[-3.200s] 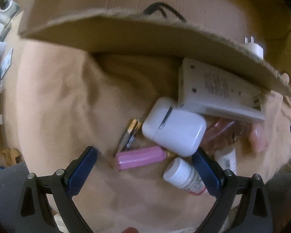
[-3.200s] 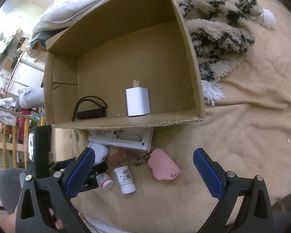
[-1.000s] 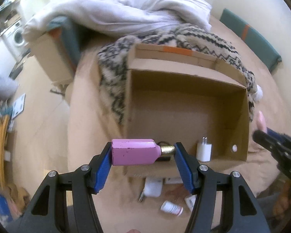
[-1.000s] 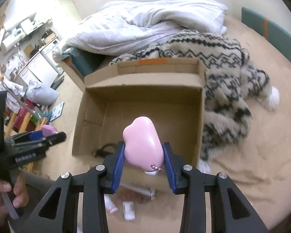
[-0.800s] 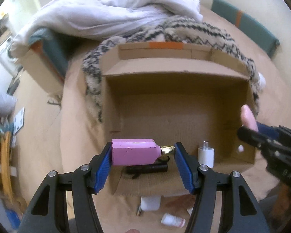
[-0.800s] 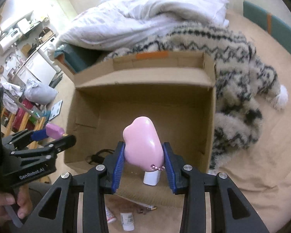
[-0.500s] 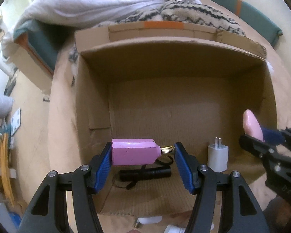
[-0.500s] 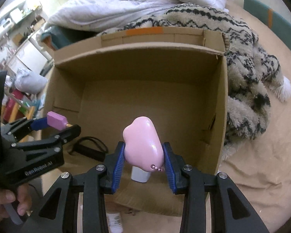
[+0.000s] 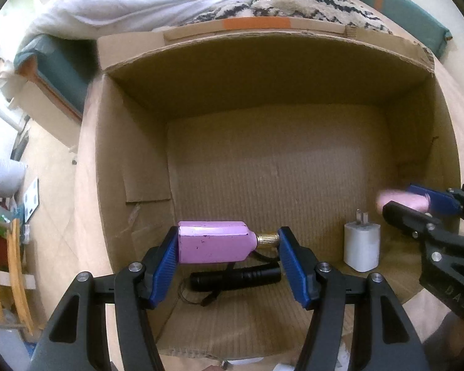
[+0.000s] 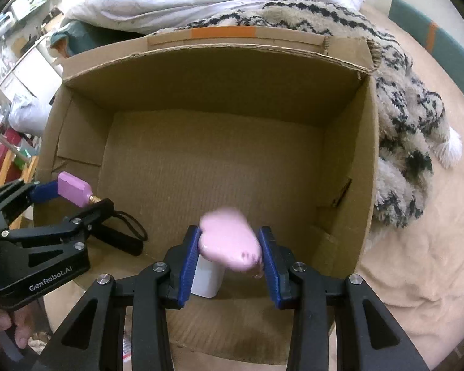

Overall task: Organize rigid objects
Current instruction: 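Lower both held pink items into the box and open both grippers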

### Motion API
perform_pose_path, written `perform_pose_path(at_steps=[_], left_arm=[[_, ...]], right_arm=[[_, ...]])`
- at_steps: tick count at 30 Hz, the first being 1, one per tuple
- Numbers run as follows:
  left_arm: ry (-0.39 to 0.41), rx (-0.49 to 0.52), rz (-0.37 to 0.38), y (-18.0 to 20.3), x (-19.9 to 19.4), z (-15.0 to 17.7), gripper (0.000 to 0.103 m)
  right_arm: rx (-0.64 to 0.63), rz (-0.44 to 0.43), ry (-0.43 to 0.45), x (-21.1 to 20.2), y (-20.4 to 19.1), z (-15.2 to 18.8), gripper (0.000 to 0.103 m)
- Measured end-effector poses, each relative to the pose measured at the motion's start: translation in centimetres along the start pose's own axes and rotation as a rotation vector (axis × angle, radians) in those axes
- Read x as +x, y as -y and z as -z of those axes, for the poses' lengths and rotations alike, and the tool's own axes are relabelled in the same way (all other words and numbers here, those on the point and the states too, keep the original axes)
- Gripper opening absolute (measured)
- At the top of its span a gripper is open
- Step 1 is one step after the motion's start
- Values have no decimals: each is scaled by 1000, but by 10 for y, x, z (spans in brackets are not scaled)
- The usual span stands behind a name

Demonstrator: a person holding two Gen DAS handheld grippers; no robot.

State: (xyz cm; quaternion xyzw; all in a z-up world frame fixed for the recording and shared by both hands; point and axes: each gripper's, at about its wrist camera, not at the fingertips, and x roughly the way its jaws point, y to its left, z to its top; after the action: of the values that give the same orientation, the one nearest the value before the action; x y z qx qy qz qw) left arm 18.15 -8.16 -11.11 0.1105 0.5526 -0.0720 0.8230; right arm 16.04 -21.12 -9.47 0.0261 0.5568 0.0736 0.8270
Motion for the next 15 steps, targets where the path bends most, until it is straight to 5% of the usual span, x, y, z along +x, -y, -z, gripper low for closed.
perform_pose_path(at_steps=[4, 11, 13, 15], left_arm=[[-19, 9, 0, 1, 4, 3, 59], [-20, -8, 19, -4, 4, 0, 61], [-13, -7, 22, -3, 2, -1, 73], [-7, -17, 31, -4, -1, -2, 85]], right_arm=[[3, -12, 4, 1, -2, 0, 41], [20, -93, 60, -11, -3, -4, 72], [20, -121, 82, -15, -4, -6, 79], [19, -124, 109, -20, -5, -7, 97]])
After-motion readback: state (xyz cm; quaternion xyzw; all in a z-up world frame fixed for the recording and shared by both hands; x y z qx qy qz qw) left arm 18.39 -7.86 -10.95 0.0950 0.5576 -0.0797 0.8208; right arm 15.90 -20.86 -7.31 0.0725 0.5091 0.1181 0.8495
